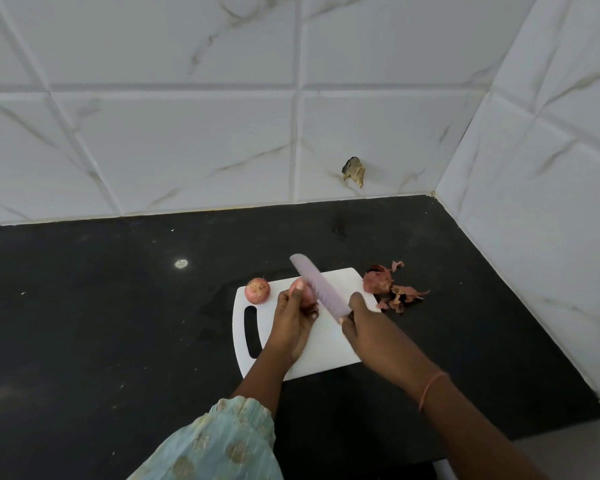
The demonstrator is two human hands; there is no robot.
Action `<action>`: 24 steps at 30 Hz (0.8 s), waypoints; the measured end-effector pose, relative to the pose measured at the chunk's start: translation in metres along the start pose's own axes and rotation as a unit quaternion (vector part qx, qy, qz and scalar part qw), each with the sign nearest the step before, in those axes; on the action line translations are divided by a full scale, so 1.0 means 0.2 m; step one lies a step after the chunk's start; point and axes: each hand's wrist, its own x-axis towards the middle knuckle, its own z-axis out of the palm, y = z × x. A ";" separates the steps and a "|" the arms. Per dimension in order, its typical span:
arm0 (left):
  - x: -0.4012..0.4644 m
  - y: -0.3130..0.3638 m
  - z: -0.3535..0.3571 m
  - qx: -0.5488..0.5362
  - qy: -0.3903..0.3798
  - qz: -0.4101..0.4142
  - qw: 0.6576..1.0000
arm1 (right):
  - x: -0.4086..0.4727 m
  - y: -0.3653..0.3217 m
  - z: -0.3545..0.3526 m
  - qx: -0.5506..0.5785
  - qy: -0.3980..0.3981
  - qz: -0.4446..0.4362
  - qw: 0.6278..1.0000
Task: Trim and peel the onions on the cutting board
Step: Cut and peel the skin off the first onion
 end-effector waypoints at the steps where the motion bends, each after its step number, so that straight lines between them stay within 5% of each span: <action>1: 0.01 0.01 0.00 -0.013 0.010 -0.008 1.000 | -0.02 0.00 0.07 -0.007 0.018 0.001 1.000; 8: -0.02 0.00 0.00 0.080 -0.027 0.010 0.996 | -0.02 0.04 0.25 -0.017 0.120 0.047 0.992; 18: -0.01 0.00 0.00 0.040 -0.025 0.014 0.999 | -0.05 0.06 0.28 0.066 0.123 0.029 0.990; 24: -0.01 -0.01 0.00 0.125 -0.043 0.023 0.991 | 0.06 0.04 0.24 0.067 0.141 0.015 0.988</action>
